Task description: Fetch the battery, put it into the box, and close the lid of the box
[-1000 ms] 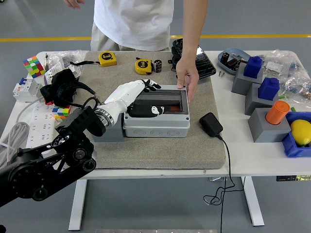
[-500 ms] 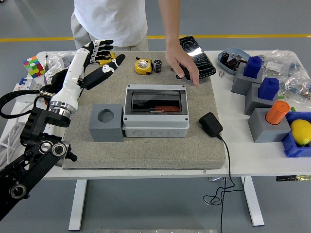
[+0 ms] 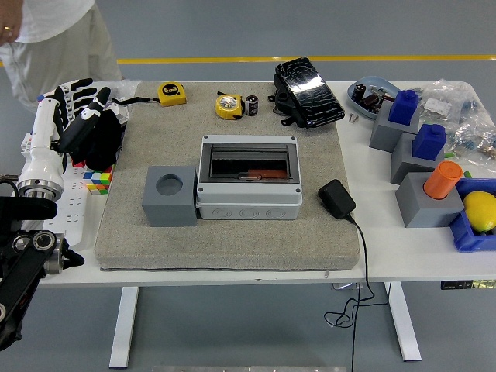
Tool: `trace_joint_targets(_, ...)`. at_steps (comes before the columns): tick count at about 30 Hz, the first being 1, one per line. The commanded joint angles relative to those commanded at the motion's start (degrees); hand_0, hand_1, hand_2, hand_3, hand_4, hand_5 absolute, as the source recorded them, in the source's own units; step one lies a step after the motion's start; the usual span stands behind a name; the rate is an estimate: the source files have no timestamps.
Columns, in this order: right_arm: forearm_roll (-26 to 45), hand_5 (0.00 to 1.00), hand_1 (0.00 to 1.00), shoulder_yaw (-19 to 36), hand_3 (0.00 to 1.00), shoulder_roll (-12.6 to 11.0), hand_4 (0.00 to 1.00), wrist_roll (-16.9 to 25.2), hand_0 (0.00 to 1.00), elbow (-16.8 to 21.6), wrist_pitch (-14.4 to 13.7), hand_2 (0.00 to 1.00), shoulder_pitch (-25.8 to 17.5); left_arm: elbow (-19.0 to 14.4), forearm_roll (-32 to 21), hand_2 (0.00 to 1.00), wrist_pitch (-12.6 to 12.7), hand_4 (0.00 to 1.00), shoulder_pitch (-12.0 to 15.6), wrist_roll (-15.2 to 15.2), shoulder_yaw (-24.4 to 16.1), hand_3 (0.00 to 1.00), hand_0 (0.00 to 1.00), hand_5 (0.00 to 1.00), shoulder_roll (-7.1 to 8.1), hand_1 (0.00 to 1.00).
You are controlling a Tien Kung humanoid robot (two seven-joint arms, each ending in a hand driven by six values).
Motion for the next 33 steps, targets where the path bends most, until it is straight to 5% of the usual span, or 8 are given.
trace_joint_targets(23,0.17,0.570,0.642,-0.13,0.591,-0.07,0.998,-0.10,0.623,-0.10,-0.09,0.654,0.39,-2.56,2.69,0.711,-0.87,0.899,-0.41,0.59,-0.80,0.739,0.706,0.595,-0.78,0.722)
trace_joint_targets(33,0.92,0.567,0.645,-2.05,0.586,-0.04,0.997,-0.20,0.635,-0.28,-0.13,0.651,2.69,-2.50,2.13,0.710,-1.21,0.899,-1.91,0.63,0.01,0.741,0.707,0.594,0.12,0.724)
